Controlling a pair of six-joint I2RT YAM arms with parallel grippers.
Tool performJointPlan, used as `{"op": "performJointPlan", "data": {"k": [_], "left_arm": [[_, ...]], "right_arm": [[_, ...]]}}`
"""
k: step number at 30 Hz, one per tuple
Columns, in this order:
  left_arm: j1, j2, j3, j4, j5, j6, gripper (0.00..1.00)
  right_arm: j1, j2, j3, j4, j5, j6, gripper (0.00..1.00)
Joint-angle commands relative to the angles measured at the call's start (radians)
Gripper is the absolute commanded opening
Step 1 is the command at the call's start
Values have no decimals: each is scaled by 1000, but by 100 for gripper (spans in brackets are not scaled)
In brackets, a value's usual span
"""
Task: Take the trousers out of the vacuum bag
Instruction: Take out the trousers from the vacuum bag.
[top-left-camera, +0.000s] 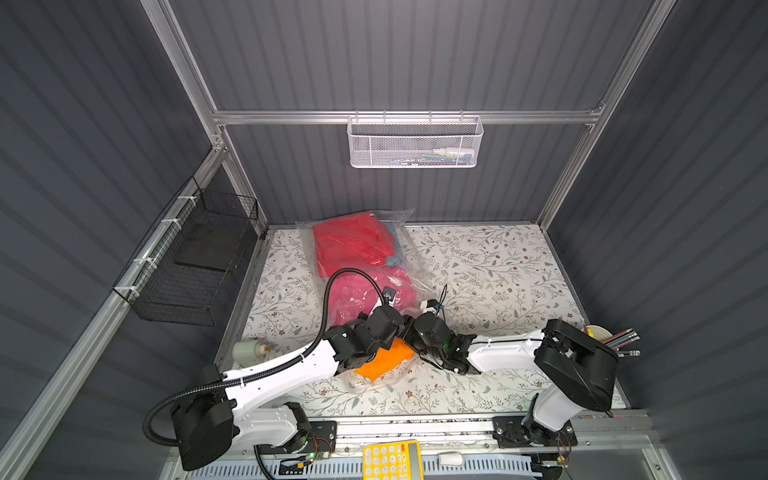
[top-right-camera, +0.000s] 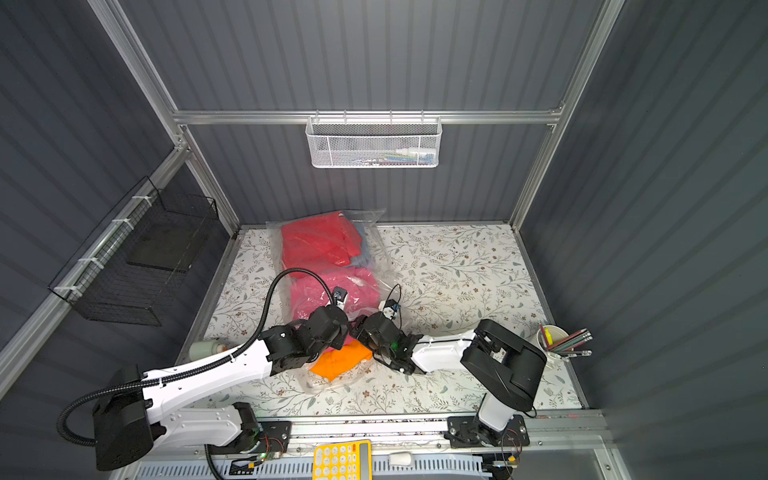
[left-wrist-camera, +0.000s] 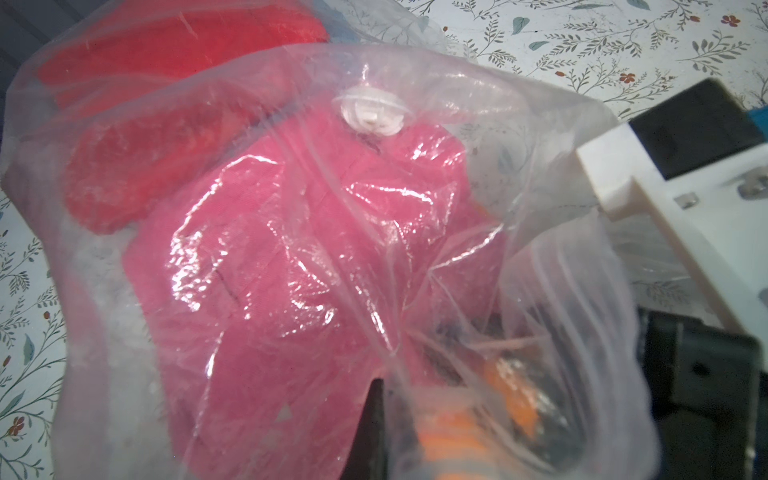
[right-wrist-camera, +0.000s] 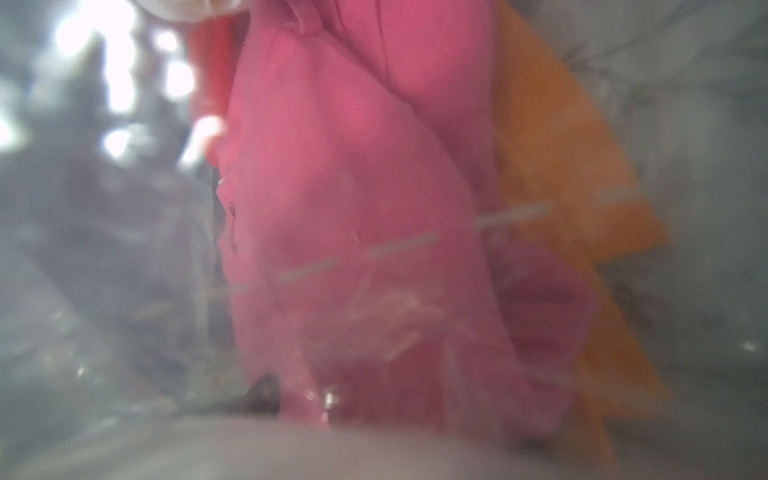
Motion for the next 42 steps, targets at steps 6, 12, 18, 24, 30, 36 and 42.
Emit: {"op": "performJointPlan", "data": {"k": [6, 12, 18, 24, 30, 36, 42], "left_arm": [[10, 21, 119, 34, 43, 29, 0], [11, 25, 158, 51, 61, 70, 0], [11, 2, 148, 53, 80, 84, 0], [11, -16, 127, 50, 92, 76, 0], [11, -33, 111, 44, 77, 68, 0], [11, -44, 90, 31, 71, 51, 0], [10, -53, 76, 24, 63, 37, 0]], "right_arm": [[71, -235, -41, -202, 177, -102, 85], [153, -222, -18, -230, 217, -91, 85], [149, -145, -12, -163, 221, -46, 81], [121, -76, 38, -145, 213, -45, 81], [65, -18, 74, -100, 188, -43, 78], [43, 20, 92, -95, 151, -18, 67], [43, 29, 93, -109, 126, 7, 68]]}}
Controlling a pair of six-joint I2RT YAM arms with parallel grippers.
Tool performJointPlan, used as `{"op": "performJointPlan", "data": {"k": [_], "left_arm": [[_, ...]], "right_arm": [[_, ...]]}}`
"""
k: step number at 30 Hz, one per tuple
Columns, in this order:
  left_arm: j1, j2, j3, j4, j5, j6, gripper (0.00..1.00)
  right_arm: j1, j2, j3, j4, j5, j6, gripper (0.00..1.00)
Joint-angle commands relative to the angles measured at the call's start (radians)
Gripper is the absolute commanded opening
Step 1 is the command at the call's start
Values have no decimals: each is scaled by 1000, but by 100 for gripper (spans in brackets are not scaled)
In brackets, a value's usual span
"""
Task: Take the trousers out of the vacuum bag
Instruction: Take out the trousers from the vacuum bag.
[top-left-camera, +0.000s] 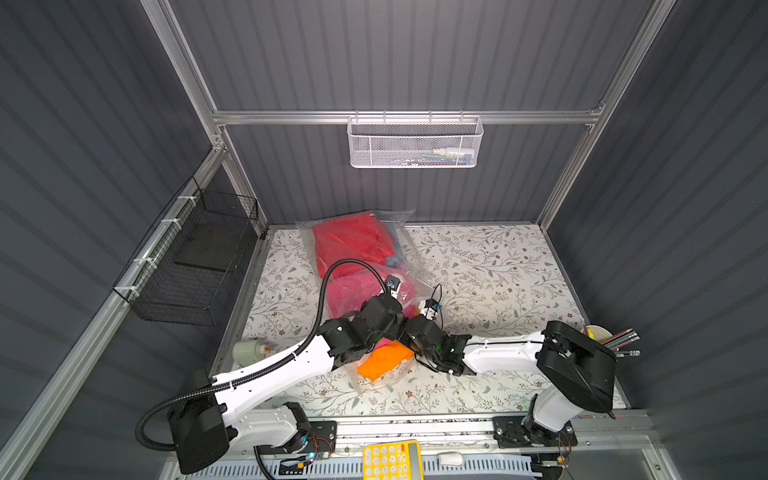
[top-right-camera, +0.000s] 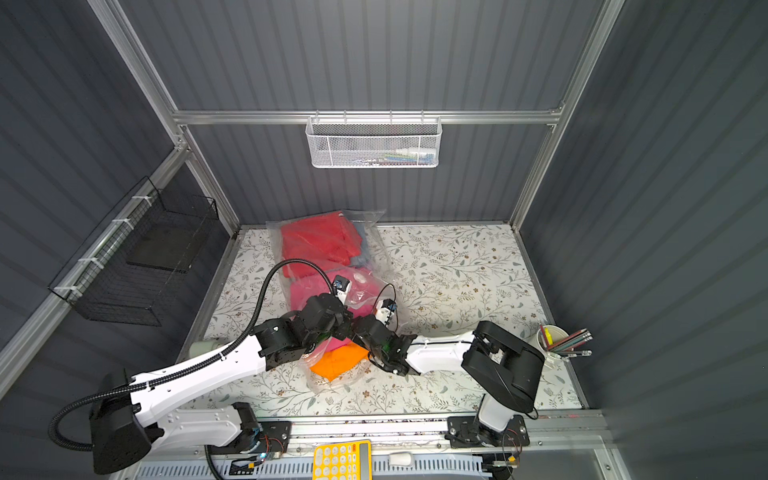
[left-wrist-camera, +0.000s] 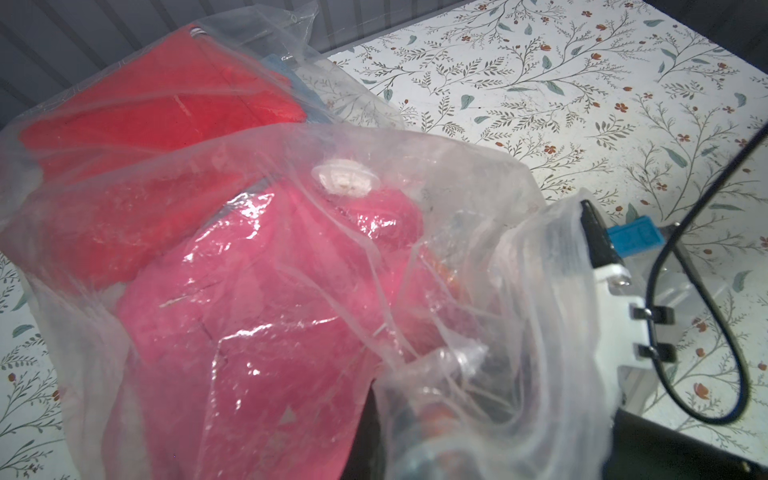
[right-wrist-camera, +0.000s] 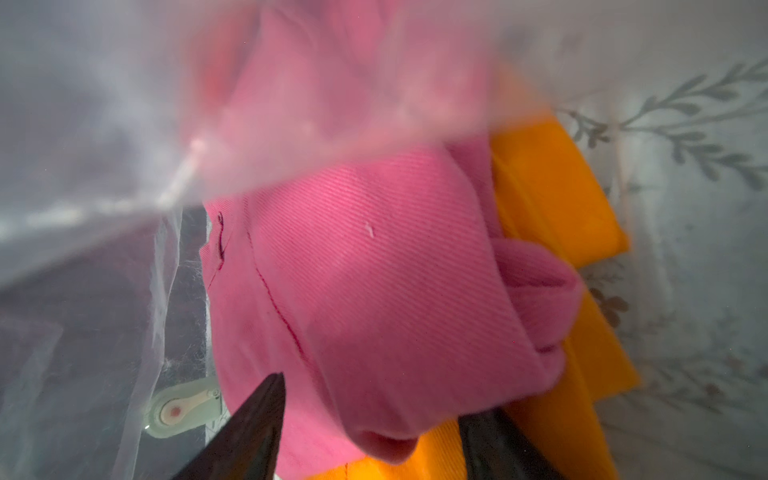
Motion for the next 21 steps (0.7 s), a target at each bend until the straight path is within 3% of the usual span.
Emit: {"op": "performJointPlan", "data": {"k": [1, 3, 6, 9, 17, 21], "left_arm": [[4, -31, -10, 4, -15, -19, 0], [3, -29, -10, 2, -17, -22, 0], [4, -29, -10, -5, -21, -24, 0], [4, -33, -16, -11, -29, -32, 0], [5, -44, -42, -28, -62, -59, 0], [4, -45, -53, -24, -76, -70, 0]], "right_arm": [[-12, 19, 29, 1, -14, 23, 72], [-19, 34, 39, -1, -18, 24, 80], [-46, 61, 45, 49, -34, 16, 80], [-76, 79, 63, 78, -47, -9, 71], [-103, -6, 90, 84, -52, -144, 35], [-91, -59, 74, 85, -51, -164, 25]]}}
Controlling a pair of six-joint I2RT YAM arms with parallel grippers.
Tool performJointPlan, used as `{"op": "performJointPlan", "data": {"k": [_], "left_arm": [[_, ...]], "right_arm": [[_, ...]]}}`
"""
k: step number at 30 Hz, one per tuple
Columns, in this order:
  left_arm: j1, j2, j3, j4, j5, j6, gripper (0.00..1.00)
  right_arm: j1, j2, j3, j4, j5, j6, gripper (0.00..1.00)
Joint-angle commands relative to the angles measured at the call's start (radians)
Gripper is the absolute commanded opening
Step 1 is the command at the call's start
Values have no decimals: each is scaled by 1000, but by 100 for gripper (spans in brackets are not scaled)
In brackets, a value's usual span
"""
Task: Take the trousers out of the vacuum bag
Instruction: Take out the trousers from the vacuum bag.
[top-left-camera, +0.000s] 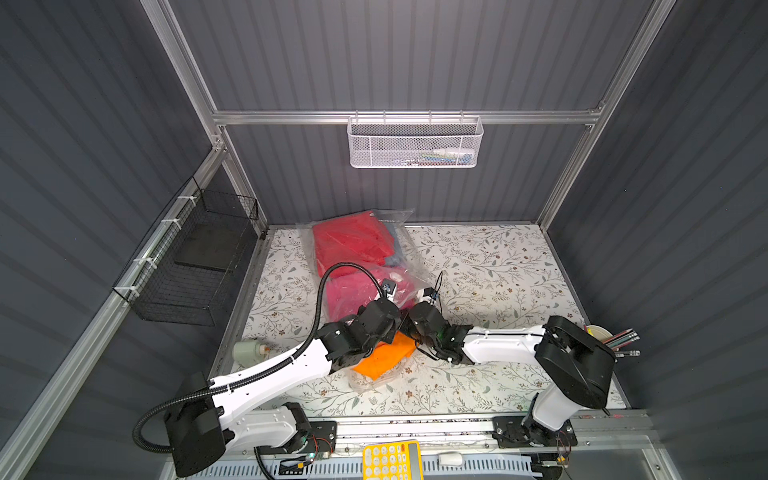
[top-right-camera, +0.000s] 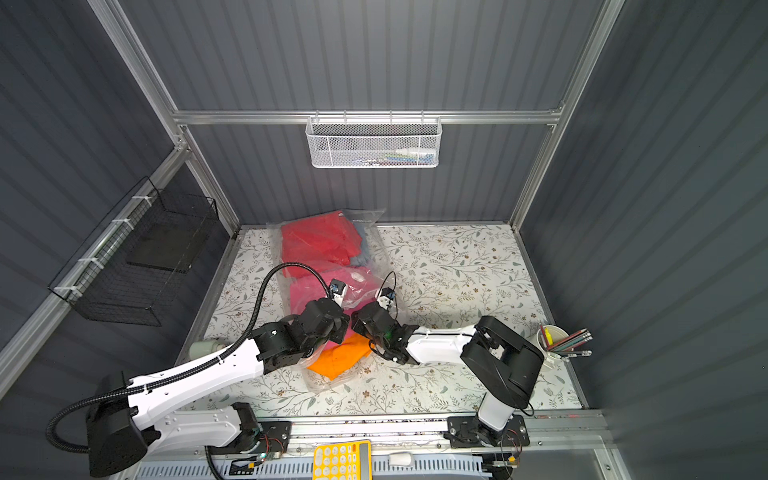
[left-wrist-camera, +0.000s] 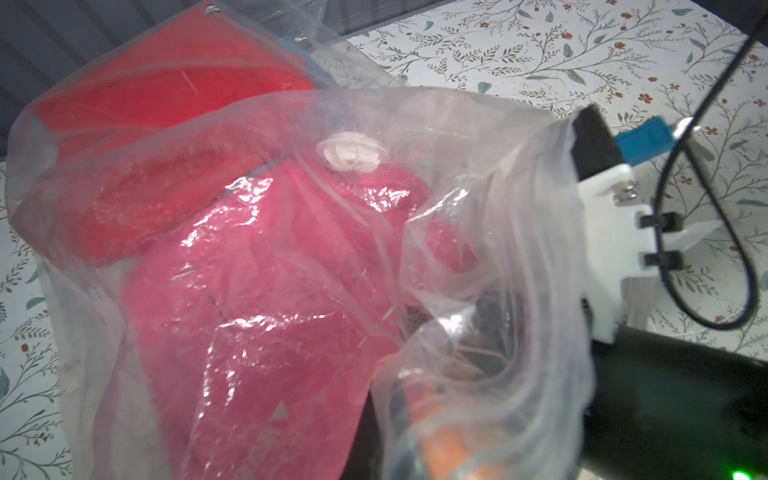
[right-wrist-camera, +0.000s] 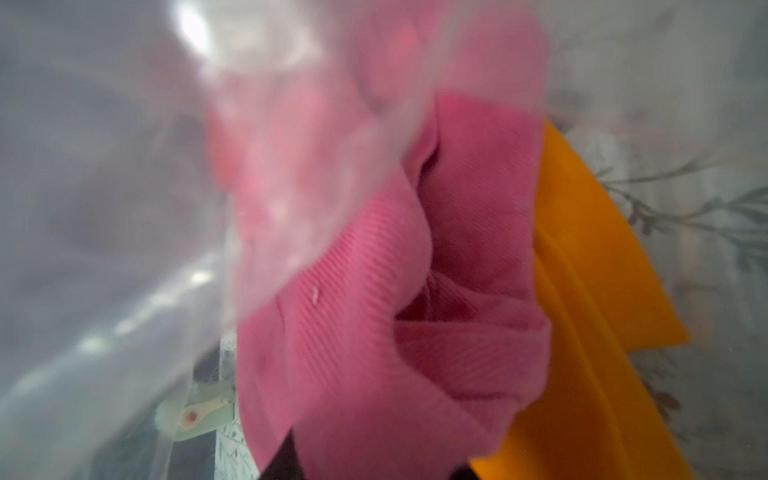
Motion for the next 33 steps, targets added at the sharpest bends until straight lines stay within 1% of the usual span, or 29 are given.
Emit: {"op": "performJointPlan", "data": {"k": [1, 3, 5, 6, 10, 13, 15, 16, 17, 18, 19, 21, 23, 24, 26, 27, 29, 31, 33], "left_arm": [[5, -18, -12, -12, -38, -27, 0], [4, -16, -11, -9, -41, -27, 0], [4, -17, -10, -4, -42, -28, 0], [4, -17, -10, -2, -41, -27, 0], [3, -16, -11, 0, -38, -27, 0], [4, -20, -15, 3, -36, -29, 0], [4, -19, -20, 9, -36, -29, 0], [3, -18, -20, 9, -36, -29, 0], [5, -17, -19, 9, -36, -30, 0], [4, -15, -18, 9, -35, -31, 0], [3, -12, -17, 9, -35, -31, 0], [4, -11, -16, 9, -36, -32, 0], [4, -10, -18, 9, -36, -32, 0], [4, -11, -16, 8, -36, -31, 0], [5, -12, -18, 7, -40, -31, 0], [3, -13, -18, 9, -41, -31, 0], [5, -11, -20, 11, -42, -30, 0], [4, -8, -16, 10, -39, -28, 0], [4, -5, -14, 9, -40, -26, 0]], "right_arm": [[-6, -63, 17, 57, 29, -52, 23], [4, -85, 2, 57, 30, -51, 20], [18, -109, -13, 42, 24, -44, 15], [26, -118, -19, 30, 23, -35, 14], [66, -159, -64, -24, 23, 20, 14], [86, -155, -94, -47, 36, 51, 15], [84, -136, -114, -32, 40, 79, 22], [84, -127, -125, -10, 45, 85, 32], [83, -118, -129, -2, 53, 93, 45], [80, -109, -128, -2, 55, 100, 54], [78, -102, -128, 4, 53, 105, 61], [75, -89, -135, 19, 57, 116, 71], [72, -73, -149, 52, 50, 137, 85], [70, -64, -154, 68, 45, 152, 88], [60, -41, -165, 104, 27, 177, 87], [55, -26, -163, 115, 16, 184, 83], [43, 1, -155, 141, -5, 191, 69], [39, 12, -150, 160, -4, 186, 58], [33, 20, -137, 158, 5, 177, 55]]}}
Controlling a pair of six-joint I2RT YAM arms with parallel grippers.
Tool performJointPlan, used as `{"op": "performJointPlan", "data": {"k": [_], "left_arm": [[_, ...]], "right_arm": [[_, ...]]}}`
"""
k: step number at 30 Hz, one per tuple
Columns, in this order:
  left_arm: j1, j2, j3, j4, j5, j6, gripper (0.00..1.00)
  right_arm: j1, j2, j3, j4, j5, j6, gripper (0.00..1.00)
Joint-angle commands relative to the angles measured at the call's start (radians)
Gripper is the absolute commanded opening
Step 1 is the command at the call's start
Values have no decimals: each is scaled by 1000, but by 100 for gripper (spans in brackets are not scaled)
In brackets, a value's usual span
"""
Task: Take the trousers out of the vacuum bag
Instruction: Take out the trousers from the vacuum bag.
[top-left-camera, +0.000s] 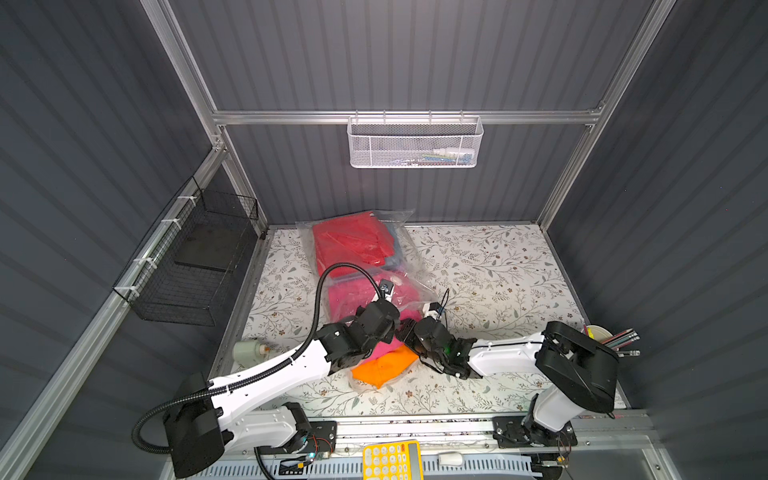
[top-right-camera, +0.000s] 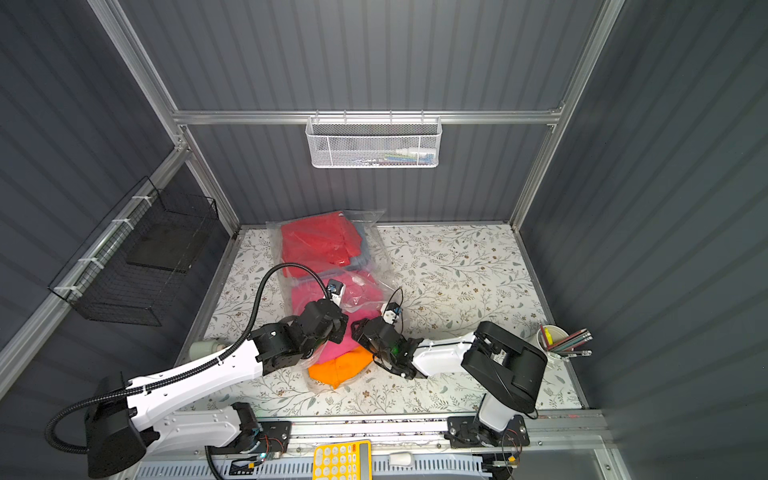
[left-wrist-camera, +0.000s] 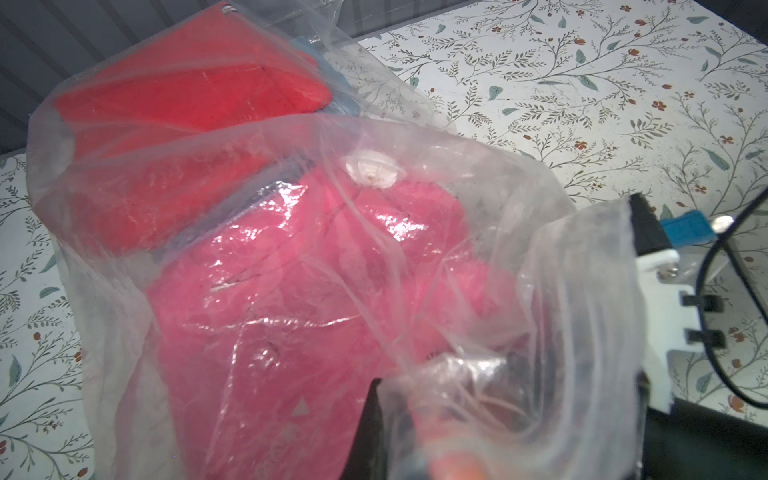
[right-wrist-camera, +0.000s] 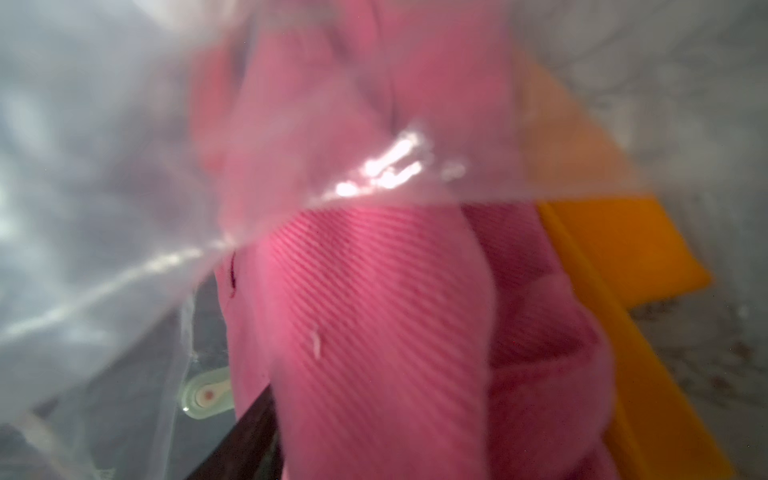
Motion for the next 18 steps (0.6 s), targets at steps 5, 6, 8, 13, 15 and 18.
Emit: {"op": "performJointPlan", "data": {"k": [5, 6, 8, 13, 15, 18], "left_arm": [[4, -7, -10, 8, -21, -12, 0], [4, -7, -9, 8, -20, -12, 0], [5, -5, -9, 8, -21, -12, 0], [5, -7, -13, 6, -21, -15, 0], [3, -9, -13, 5, -23, -16, 0], [4, -9, -13, 4, -23, -15, 0]], "right_arm": [[-33, 20, 29, 28, 28, -16, 71], [-36, 25, 31, 32, 31, -22, 74], [-42, 38, 36, 54, 29, -30, 77], [-51, 68, 50, 84, 20, -51, 65], [-53, 68, 54, 102, 19, -73, 54], [-53, 54, 66, 100, 14, -104, 40]]}}
